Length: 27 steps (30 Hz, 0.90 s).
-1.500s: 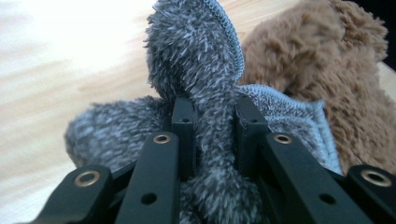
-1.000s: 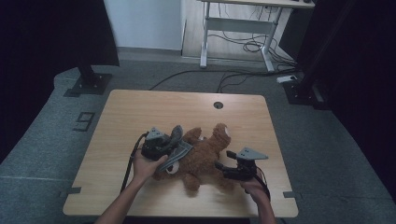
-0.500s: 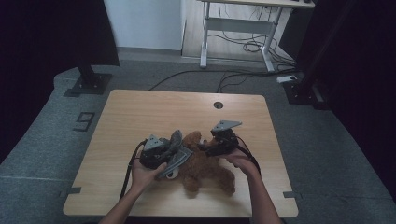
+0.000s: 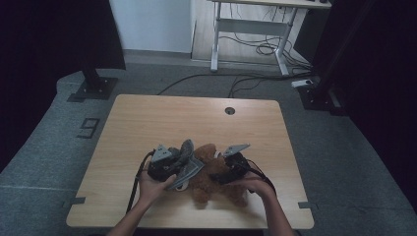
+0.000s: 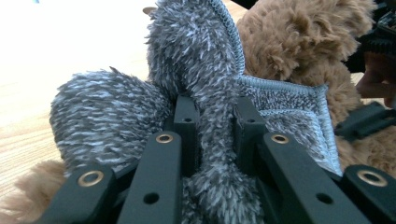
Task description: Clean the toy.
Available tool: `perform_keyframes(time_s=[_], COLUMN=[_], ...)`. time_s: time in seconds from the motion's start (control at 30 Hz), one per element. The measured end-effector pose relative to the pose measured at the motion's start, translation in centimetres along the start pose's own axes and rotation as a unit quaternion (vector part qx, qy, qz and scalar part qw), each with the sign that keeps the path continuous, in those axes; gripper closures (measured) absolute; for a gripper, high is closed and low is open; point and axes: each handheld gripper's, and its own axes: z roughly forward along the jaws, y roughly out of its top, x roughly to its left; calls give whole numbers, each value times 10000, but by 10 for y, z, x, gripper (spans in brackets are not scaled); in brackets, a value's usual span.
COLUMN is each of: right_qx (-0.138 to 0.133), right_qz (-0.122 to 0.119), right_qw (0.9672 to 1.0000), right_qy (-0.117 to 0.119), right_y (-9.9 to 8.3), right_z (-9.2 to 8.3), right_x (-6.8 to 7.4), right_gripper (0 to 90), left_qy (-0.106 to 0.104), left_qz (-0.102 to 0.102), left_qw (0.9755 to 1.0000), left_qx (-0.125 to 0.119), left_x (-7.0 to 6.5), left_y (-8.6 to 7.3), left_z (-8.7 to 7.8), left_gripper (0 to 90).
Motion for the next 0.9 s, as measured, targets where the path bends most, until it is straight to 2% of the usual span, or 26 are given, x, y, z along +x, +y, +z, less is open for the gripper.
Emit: perform_keyframes(time_s=[0.1, 0.17, 0.2, 0.27, 0.4, 0.43, 0.53, 0.6, 0.63, 0.7, 0.77, 0.8, 0.83, 0.9], right_qx=[-265, -401, -555, -604, -905, -954, -1169, -1306, -1382, -1420, -1351, -1305, -1305, -1428], right_qz=[-82, -140, -223, -250, -419, -479, -730, -916, -1018, -1192, -1318, -1293, -1293, -1220], right_qw=[9996, 9989, 9977, 9971, 9920, 9907, 9831, 9758, 9726, 9690, 9694, 9728, 9728, 9734], right_qy=[-106, -188, -322, -393, -774, -841, -1207, -1493, -1565, -1634, -1568, -1408, -1408, -1313], right_y=[-4, -4, -3, -2, 8, 10, 22, 29, 30, 28, 22, 10, 10, -2], right_z=[-2, -4, -8, -9, -11, -12, -16, -18, -18, -15, -10, -3, -3, 0], right_x=[1, 5, 8, 9, 11, 11, 10, 8, 6, 1, 0, 0, 0, 1], right_gripper=[390, 463, 515, 528, 603, 605, 607, 600, 589, 570, 555, 545, 545, 537], left_qy=[9, -93, -83, -50, 75, 97, 149, 182, 184, 152, 58, 8, -42, -211], left_qz=[-18, -173, -154, -122, -110, -169, -230, -246, -260, -296, -323, -345, -368, -425], left_qw=[10000, 9998, 9998, 9999, 9998, 9997, 9992, 9989, 9989, 9992, 9994, 9993, 9991, 9985], left_qx=[-61, -96, -92, -86, -122, -175, -304, -346, -331, -238, -141, -156, -180, -275], left_x=[1, 4, 6, 7, 14, 17, 23, 24, 25, 25, 24, 22, 21, 16], left_y=[1, 6, 11, 15, 29, 34, 47, 54, 54, 52, 45, 43, 42, 45], left_z=[-1, -1, -1, -1, 2, 3, 4, 6, 7, 11, 12, 10, 9, 4], left_gripper=[755, 755, 754, 754, 754, 754, 754, 754, 754, 752, 751, 751, 751, 750])
